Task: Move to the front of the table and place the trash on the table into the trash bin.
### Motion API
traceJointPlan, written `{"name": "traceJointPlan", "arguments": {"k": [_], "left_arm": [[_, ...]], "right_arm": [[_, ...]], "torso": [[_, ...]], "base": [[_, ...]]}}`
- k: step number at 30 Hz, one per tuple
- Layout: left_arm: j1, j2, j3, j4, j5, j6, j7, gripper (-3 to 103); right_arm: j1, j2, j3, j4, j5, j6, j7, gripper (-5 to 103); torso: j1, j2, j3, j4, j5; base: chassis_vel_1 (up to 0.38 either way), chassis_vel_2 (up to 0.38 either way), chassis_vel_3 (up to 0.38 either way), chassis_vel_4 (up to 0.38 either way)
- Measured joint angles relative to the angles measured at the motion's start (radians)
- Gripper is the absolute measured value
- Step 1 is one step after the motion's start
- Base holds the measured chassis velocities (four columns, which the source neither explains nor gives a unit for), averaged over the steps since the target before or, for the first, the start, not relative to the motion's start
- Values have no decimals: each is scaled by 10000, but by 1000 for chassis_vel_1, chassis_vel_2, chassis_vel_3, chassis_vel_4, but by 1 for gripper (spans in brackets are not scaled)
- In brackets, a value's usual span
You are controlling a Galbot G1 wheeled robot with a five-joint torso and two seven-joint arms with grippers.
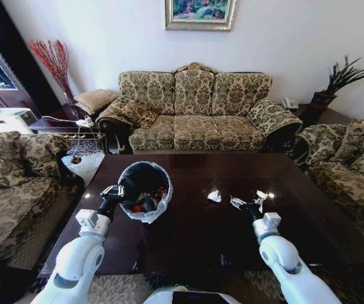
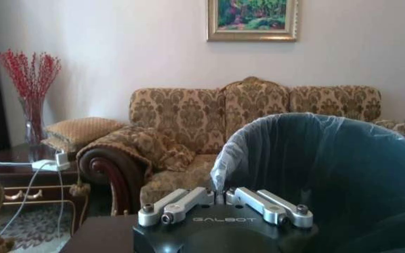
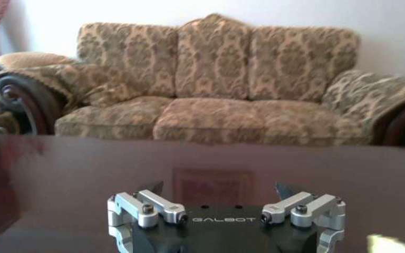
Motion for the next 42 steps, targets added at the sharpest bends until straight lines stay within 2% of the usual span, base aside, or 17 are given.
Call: {"name": "traceJointPlan", "arguments": {"k": [1,7,9,18,23,25,27,28,29,31,33,34,35,36,39,40,42], "left_arm": [[0,0,0,0,0,0,0,3],[22,-9,-132,168,4,-29,-14,3],[-179,101,-60,337,-26,-29,-31,3],[-161,124,-144,438,-83,-13,-34,3],[-180,97,-76,579,-68,-10,-38,3],[-223,109,-47,598,-67,-6,-38,3],[-235,115,-43,601,-67,-3,-37,3],[-270,144,-37,614,-68,8,-38,3],[-270,144,-37,614,-68,8,-38,3],[-292,171,-42,620,-75,14,-37,3],[-292,174,-46,621,-76,15,-38,3],[-289,176,-58,622,-78,16,-38,3],[-279,177,-64,621,-79,16,-38,3],[-279,177,-64,621,-79,16,-38,3],[-257,177,-75,589,-157,26,-38,3],[-257,177,-75,589,-157,26,-38,3],[-254,189,-75,483,-237,63,-39,3]], "right_arm": [[0,0,0,0,0,0,0,100],[1423,451,-1542,-1780,-189,484,80,100],[1938,753,-1873,-2634,-236,726,215,100],[2830,1212,-2297,-4065,-50,905,405,100],[3187,1416,-2390,-4919,186,1184,-70,101],[3342,1472,-2362,-5209,292,1211,-174,92],[3375,1479,-2355,-5265,318,1215,-202,92],[3482,1492,-2339,-5431,369,1225,-313,82],[3482,1492,-2339,-5431,369,1225,-313,82],[3582,1506,-2349,-5550,421,1220,-403,71],[3595,1510,-2355,-5570,427,1219,-411,71],[3640,1535,-2379,-5647,430,1219,-425,60],[3665,1557,-2395,-5698,430,1219,-427,54],[3665,1557,-2395,-5698,430,1219,-427,54],[3690,1619,-2405,-5784,428,1228,-427,43],[3690,1619,-2405,-5784,428,1228,-427,43],[3686,1628,-2406,-5779,426,1243,-415,33]], "torso": [[0,0,0,0,0],[1,-1,1,8,2],[1,-1,1,-1,1],[1,-1,1,2,2],[1,-1,1,2,2],[1,-1,1,1,3],[1,-1,1,1,2],[1,-1,1,1,2],[1,-1,1,1,2],[1,-1,1,1,2],[1,-1,1,1,2],[1,-1,1,1,1],[1,-1,1,2,2],[1,-1,1,2,2],[1,-1,1,2,2],[1,-1,1,2,2],[1,-1,1,2,3]], "base": [[0,0,0,0],[0,0,0,0],[0,0,0,0],[0,0,0,0],[0,0,0,0],[0,0,0,0],[0,0,0,0],[0,0,0,0],[0,0,0,0],[0,0,0,0],[0,0,0,0],[0,0,0,0],[0,0,0,0],[0,0,0,0],[0,0,0,0],[0,0,0,0],[0,0,0,0]]}}
